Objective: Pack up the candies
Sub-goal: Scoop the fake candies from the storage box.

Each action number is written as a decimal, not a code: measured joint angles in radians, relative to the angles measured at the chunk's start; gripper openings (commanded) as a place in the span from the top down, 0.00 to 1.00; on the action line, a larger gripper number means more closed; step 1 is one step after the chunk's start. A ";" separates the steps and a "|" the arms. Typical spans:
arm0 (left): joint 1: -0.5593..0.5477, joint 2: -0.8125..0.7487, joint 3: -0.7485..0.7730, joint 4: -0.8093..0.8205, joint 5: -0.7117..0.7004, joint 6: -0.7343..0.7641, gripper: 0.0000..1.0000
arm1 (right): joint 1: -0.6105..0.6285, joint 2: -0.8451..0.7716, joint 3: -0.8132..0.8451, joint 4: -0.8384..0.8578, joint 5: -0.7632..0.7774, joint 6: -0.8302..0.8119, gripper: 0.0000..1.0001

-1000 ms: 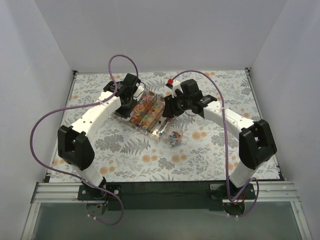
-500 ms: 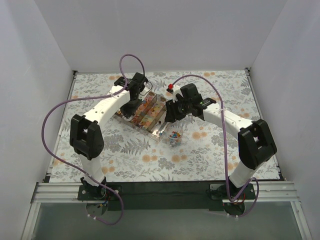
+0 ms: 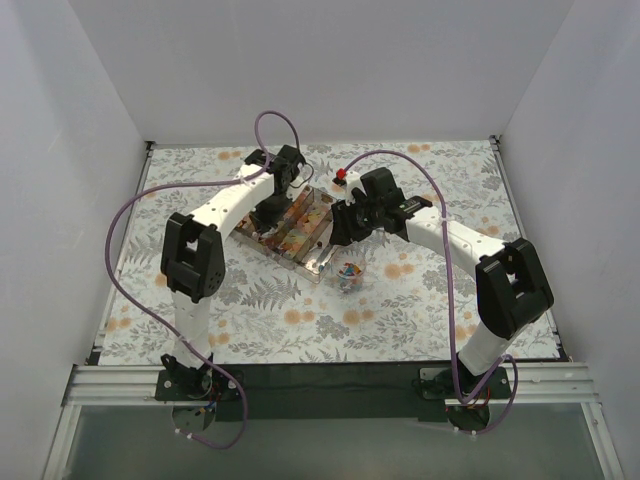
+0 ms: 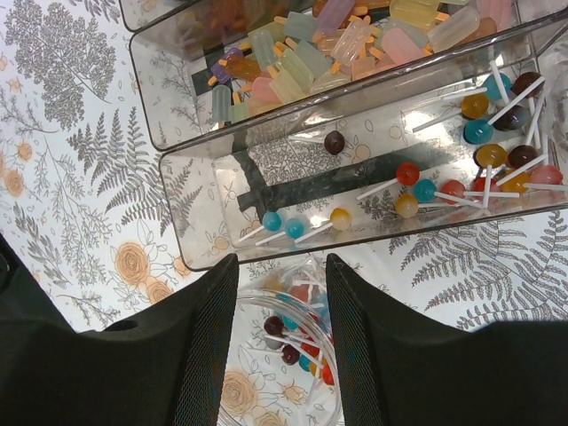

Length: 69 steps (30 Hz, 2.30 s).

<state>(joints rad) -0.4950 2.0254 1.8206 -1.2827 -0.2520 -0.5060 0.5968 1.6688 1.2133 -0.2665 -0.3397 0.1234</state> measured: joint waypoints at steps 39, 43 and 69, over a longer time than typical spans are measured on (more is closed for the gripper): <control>0.038 0.085 -0.030 0.189 0.090 0.075 1.00 | -0.129 0.303 0.416 0.027 0.077 -0.138 0.50; 0.039 0.085 -0.030 0.196 0.095 0.076 1.00 | -0.147 0.408 0.490 0.030 0.084 -0.211 0.50; 0.039 0.086 0.039 0.155 0.111 0.072 1.00 | -0.089 0.598 0.590 0.021 0.075 -0.463 0.99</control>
<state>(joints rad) -0.4557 2.1113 1.8591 -1.1275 -0.1413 -0.4343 0.5079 2.2665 1.8034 -0.2455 -0.2649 -0.3393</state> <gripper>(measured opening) 0.119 0.134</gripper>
